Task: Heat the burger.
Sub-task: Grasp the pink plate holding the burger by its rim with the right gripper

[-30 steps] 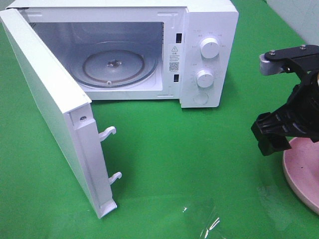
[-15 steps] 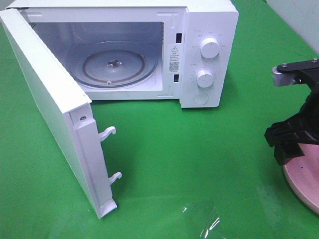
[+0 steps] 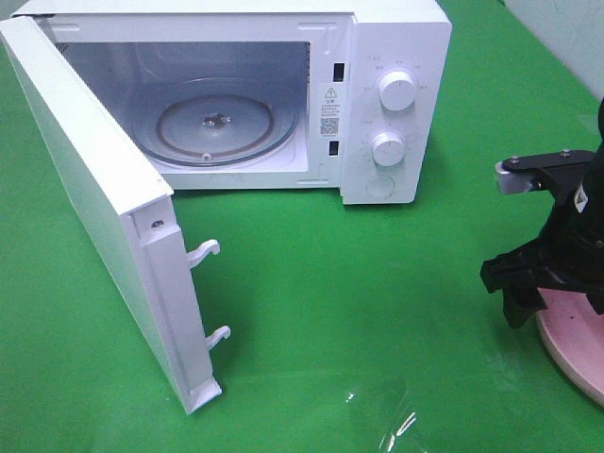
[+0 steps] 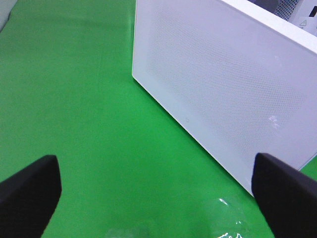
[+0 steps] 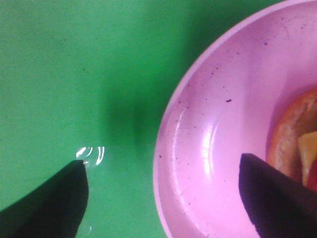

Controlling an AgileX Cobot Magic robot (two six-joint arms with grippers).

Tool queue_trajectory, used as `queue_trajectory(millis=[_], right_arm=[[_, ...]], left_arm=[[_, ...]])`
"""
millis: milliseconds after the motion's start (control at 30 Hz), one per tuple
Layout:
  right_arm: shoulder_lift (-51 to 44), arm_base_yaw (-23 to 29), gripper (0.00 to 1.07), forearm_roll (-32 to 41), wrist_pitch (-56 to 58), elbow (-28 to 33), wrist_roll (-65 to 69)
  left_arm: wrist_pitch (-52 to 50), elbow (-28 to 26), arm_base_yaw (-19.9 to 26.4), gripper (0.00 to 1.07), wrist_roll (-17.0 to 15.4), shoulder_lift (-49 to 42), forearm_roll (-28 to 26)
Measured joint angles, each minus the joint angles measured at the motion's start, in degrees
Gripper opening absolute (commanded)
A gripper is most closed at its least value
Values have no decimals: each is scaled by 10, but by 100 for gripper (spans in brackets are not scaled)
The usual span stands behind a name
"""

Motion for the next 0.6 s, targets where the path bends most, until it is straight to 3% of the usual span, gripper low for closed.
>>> queue_trajectory(millis=[600], right_arm=[[97, -20, 75, -2, -70, 4, 13]], left_arm=[[0, 0, 0, 97, 0, 0, 0]])
